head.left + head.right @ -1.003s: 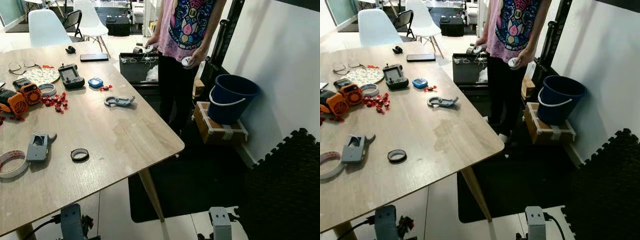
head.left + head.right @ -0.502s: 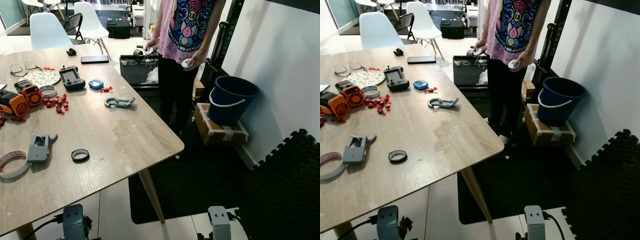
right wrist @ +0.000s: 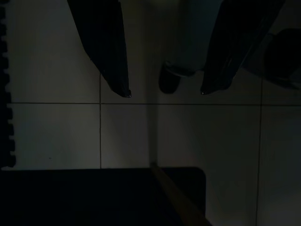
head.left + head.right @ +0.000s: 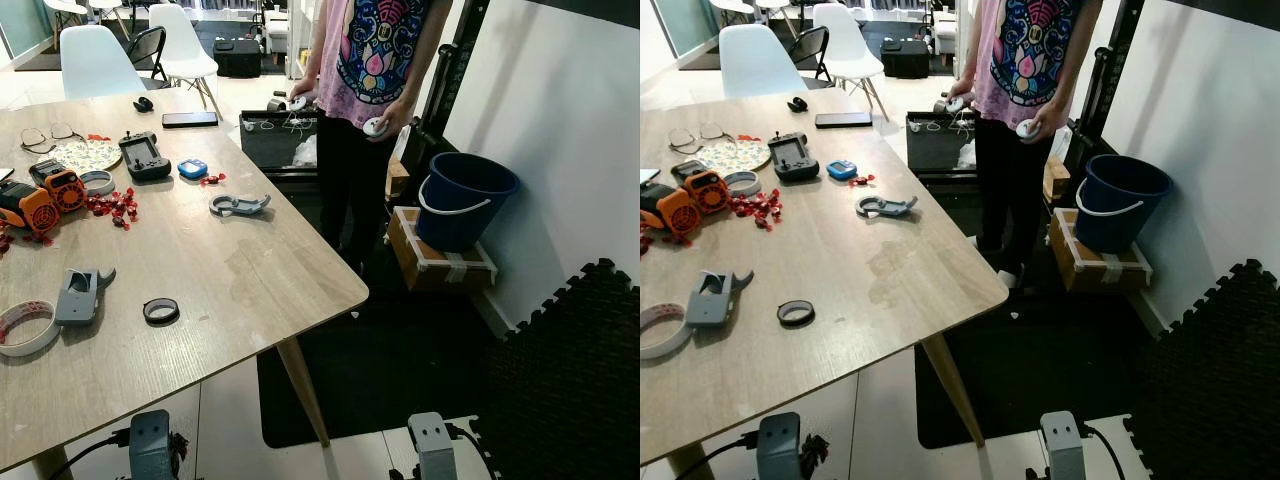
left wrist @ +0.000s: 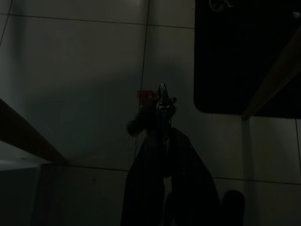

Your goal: Hang keys on a hook

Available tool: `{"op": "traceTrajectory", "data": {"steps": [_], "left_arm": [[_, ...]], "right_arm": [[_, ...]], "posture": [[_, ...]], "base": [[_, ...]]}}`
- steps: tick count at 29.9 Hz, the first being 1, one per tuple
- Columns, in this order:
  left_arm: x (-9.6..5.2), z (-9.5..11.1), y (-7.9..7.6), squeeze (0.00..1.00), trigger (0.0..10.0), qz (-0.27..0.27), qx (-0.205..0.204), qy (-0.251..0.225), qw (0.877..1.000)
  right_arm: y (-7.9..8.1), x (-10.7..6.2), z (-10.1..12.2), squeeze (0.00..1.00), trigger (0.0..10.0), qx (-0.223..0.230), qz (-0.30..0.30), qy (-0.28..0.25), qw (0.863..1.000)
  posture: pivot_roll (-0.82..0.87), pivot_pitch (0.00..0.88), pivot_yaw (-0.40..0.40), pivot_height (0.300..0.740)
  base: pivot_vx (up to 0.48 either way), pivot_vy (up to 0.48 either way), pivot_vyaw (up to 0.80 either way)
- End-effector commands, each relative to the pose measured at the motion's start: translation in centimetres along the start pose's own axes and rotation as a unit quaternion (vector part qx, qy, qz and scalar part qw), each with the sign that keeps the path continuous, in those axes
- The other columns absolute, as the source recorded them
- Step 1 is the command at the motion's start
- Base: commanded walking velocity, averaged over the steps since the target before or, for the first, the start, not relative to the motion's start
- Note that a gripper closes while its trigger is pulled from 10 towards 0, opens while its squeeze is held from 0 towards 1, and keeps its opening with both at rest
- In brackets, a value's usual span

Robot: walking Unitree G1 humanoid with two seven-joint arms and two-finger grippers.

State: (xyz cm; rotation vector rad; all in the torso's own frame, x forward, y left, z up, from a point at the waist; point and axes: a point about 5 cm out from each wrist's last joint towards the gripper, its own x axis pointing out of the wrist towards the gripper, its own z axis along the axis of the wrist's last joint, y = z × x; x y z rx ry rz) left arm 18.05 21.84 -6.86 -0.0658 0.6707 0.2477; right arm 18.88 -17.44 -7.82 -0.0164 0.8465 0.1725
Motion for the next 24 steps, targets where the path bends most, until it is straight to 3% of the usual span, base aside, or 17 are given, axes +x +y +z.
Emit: {"op": "traceTrajectory", "data": {"steps": [1, 8, 24], "left_arm": [[-0.08, -0.03, -0.31, 0.00, 10.0, -0.010, 0.007, -0.003, 1.000], [0.13, 0.48, 0.05, 0.00, 10.0, -0.010, 0.012, -0.007, 1.000], [-0.06, 0.05, -0.21, 0.00, 10.0, -0.009, 0.009, -0.003, 1.000]], "right_arm": [[0.21, 0.08, 0.17, 0.00, 10.0, -0.006, 0.001, -0.003, 1.000], [0.77, 0.09, -0.19, 0.00, 10.0, 0.003, 0.003, -0.001, 1.000], [0.47, 0.07, -0.07, 0.00, 10.0, 0.000, 0.002, -0.001, 1.000]], "posture": [[0.07, 0.048, -0.015, 0.740], [0.08, 0.058, -0.004, 0.740], [0.08, 0.064, -0.017, 0.740]], "base": [[0.000, 0.000, 0.00], [0.000, 0.000, 0.00], [0.000, 0.000, 0.00]]}}
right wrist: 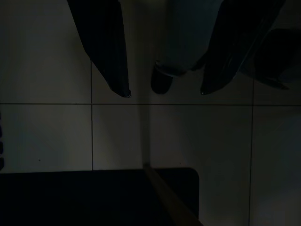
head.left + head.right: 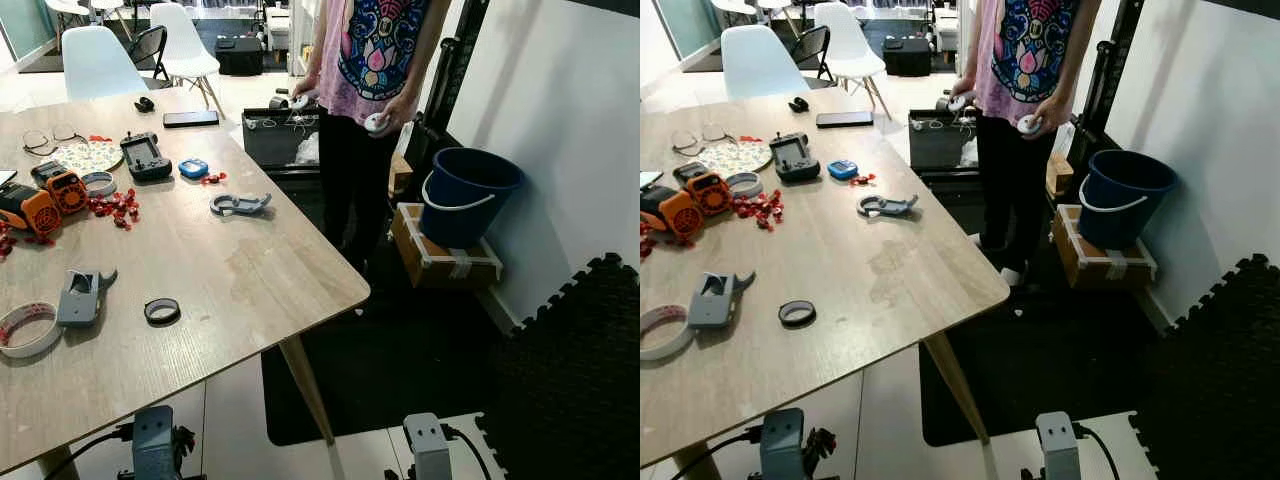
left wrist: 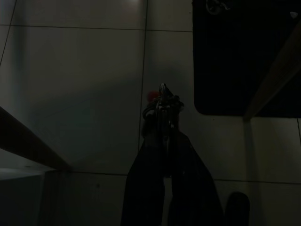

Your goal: Hang keys on a hook

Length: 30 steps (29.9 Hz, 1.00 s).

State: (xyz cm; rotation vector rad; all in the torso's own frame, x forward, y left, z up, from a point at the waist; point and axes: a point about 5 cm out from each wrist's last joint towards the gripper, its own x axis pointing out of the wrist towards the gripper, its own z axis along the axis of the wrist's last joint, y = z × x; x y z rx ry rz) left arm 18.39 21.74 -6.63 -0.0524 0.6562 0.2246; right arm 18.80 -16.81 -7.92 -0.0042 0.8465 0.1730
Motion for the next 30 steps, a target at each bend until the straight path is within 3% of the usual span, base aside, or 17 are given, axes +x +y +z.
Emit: {"op": "traceTrajectory", "data": {"steps": [1, 9, 30], "left_arm": [[-0.16, -0.33, -0.02, 0.00, 10.0, 0.000, 0.000, 0.005, 1.000], [-0.18, -0.46, 0.18, 0.00, 10.0, 0.001, 0.005, 0.011, 1.000], [-0.10, -0.43, 0.22, 0.00, 10.0, -0.002, -0.002, 0.015, 1.000]], "right_arm": [[-0.15, -0.04, 0.02, 0.00, 10.0, -0.005, 0.000, -0.001, 1.000], [-0.06, -0.03, -0.02, 0.00, 10.0, -0.005, 0.001, -0.001, 1.000], [-0.05, -0.10, -0.21, 0.00, 10.0, -0.001, -0.002, -0.001, 1.000]], "posture": [[0.08, 0.064, -0.017, 0.740], [0.08, 0.065, -0.014, 0.740], [0.07, 0.067, -0.008, 0.740]], "base": [[0.000, 0.000, 0.00], [0.000, -0.434, 0.00], [0.000, 0.000, 0.00]]}}
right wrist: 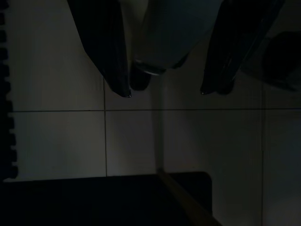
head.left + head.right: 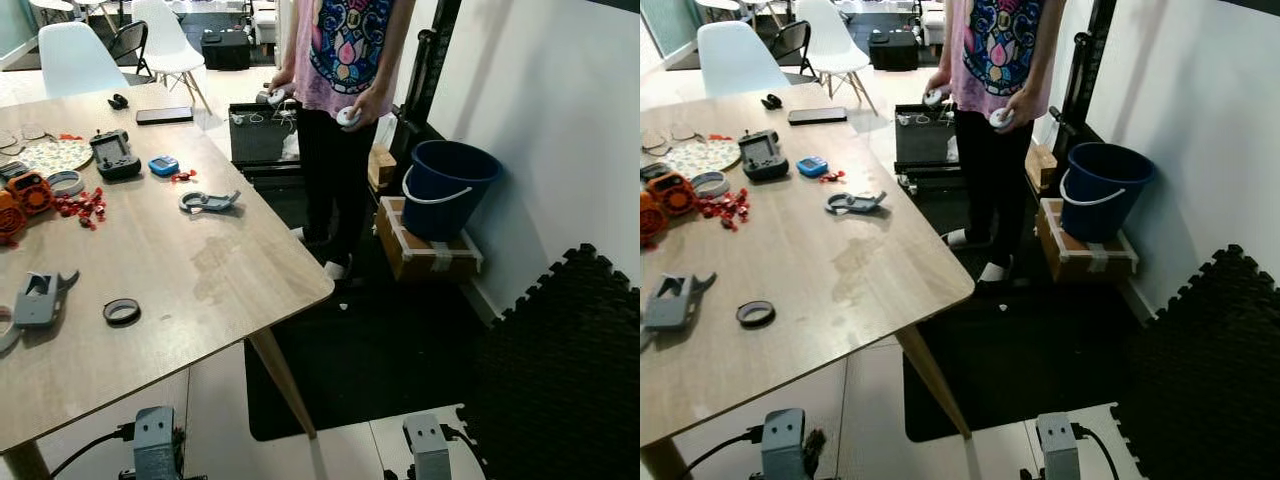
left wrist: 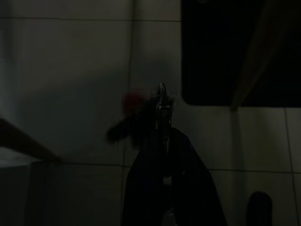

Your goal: Hang keys on a hook

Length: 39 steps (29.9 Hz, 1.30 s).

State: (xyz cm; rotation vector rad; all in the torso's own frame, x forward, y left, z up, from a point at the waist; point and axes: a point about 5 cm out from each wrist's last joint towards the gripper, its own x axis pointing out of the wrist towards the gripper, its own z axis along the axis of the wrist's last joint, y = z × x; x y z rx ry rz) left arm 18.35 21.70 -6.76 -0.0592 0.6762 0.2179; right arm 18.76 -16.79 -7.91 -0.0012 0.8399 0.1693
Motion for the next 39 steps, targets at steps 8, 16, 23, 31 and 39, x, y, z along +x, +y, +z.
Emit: {"op": "traceTrajectory", "data": {"steps": [8, 16, 23, 31, 39], "left_arm": [[-0.18, -0.34, 0.28, 0.00, 10.0, 0.002, 0.006, 0.004, 1.000], [-0.15, -0.32, 0.20, 0.00, 10.0, 0.001, 0.004, 0.003, 1.000], [-0.13, -0.29, 0.16, 0.00, 10.0, 0.001, 0.002, 0.003, 1.000], [-0.15, -0.36, 0.09, 0.00, 10.0, -0.001, -0.001, 0.004, 1.000], [-0.15, -0.38, 0.04, 0.00, 10.0, -0.001, -0.004, 0.004, 1.000]], "right_arm": [[0.06, -0.04, -0.03, 0.00, 10.0, -0.014, 0.008, -0.001, 1.000], [0.03, -0.01, 0.20, 0.00, 10.0, -0.026, 0.012, -0.005, 1.000], [-0.07, -0.02, 0.23, 0.00, 10.0, -0.030, 0.012, -0.004, 0.999], [-0.15, -0.02, 0.27, 0.00, 10.0, -0.035, 0.012, -0.004, 0.999], [-0.22, -0.01, 0.34, 0.00, 10.0, -0.036, 0.012, -0.004, 0.999]], "posture": [[0.07, 0.062, -0.008, 0.740], [0.07, 0.047, -0.010, 0.740], [0.07, 0.043, -0.014, 0.740], [0.07, 0.044, -0.016, 0.740], [0.07, 0.042, -0.018, 0.740]], "base": [[0.000, 0.000, 0.00], [0.000, 0.000, 0.40], [0.000, 0.000, 0.80], [0.000, 0.000, 0.80], [0.000, 0.000, 0.80]]}}
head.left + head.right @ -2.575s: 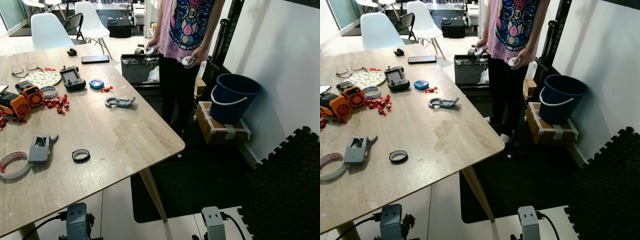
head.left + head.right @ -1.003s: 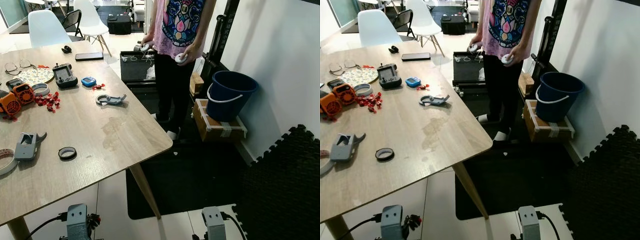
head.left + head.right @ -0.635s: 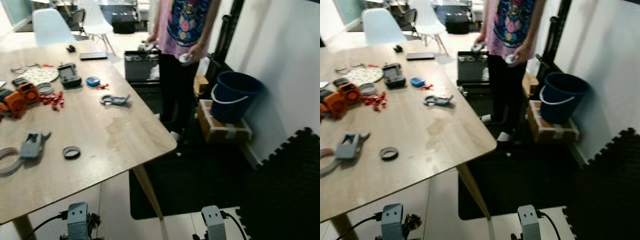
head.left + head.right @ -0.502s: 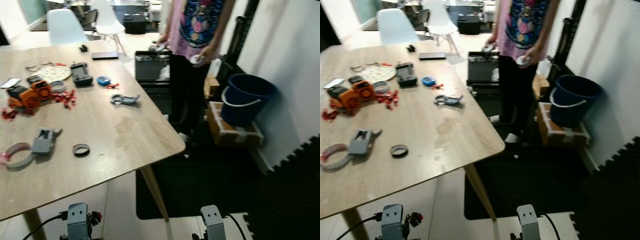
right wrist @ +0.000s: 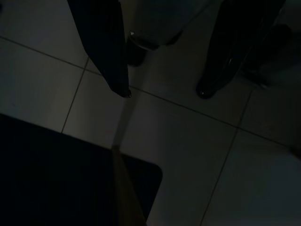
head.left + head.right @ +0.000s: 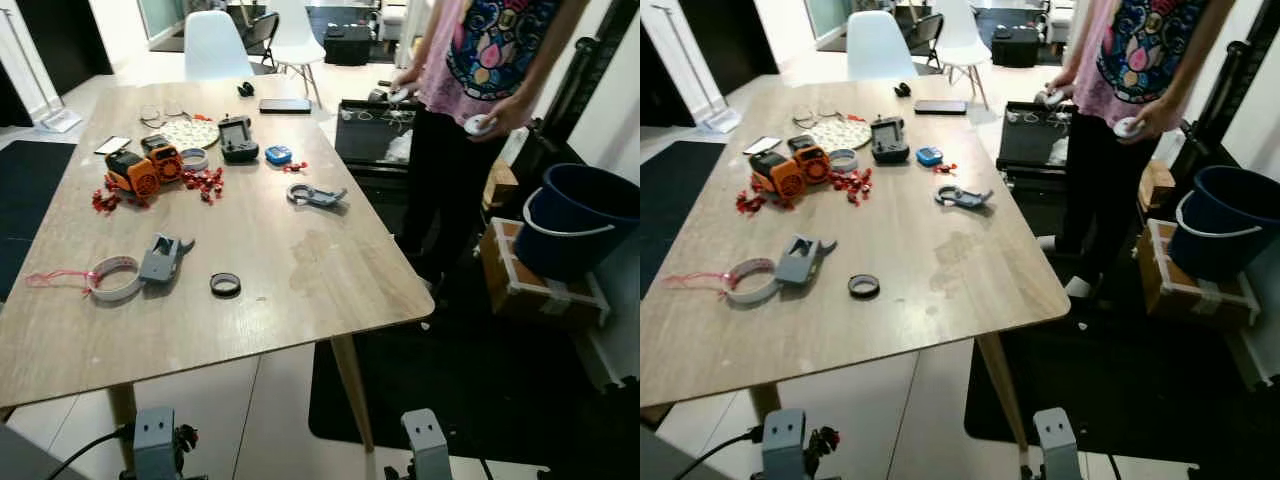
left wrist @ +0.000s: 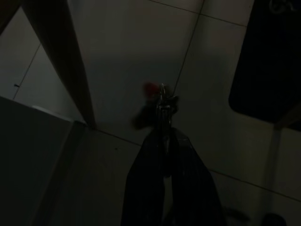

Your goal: Hang keys on a hook

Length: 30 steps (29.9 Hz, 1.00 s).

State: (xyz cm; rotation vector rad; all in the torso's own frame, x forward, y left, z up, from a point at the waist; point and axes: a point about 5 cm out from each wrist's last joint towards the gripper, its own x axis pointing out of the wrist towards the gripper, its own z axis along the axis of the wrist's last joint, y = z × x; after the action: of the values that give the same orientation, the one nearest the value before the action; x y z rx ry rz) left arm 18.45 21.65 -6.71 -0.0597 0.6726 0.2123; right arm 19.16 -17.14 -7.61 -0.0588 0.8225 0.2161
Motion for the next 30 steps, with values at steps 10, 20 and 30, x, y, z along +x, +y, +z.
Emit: {"op": "traceTrajectory", "data": {"steps": [10, 20, 30], "left_arm": [[-0.15, -0.39, 0.13, 0.00, 10.0, 0.003, -0.007, 0.006, 1.000], [-0.16, -0.39, 0.22, 0.00, 10.0, 0.004, -0.012, 0.005, 1.000], [-0.17, -0.37, 0.25, 0.00, 10.0, 0.005, -0.014, 0.004, 1.000]], "right_arm": [[0.13, 0.02, -0.03, 0.00, 10.0, 0.000, 0.001, 0.001, 1.000], [0.15, 0.03, -0.02, 0.00, 10.0, -0.001, 0.002, 0.001, 1.000], [0.13, 0.03, -0.01, 0.00, 10.0, -0.001, 0.002, 0.001, 1.000]], "posture": [[0.07, 0.040, -0.019, 0.740], [0.07, 0.042, -0.020, 0.740], [0.07, 0.043, -0.022, 0.740]], "base": [[0.000, 0.000, 0.80], [0.000, 0.000, 0.80], [0.000, 0.000, 0.80]]}}
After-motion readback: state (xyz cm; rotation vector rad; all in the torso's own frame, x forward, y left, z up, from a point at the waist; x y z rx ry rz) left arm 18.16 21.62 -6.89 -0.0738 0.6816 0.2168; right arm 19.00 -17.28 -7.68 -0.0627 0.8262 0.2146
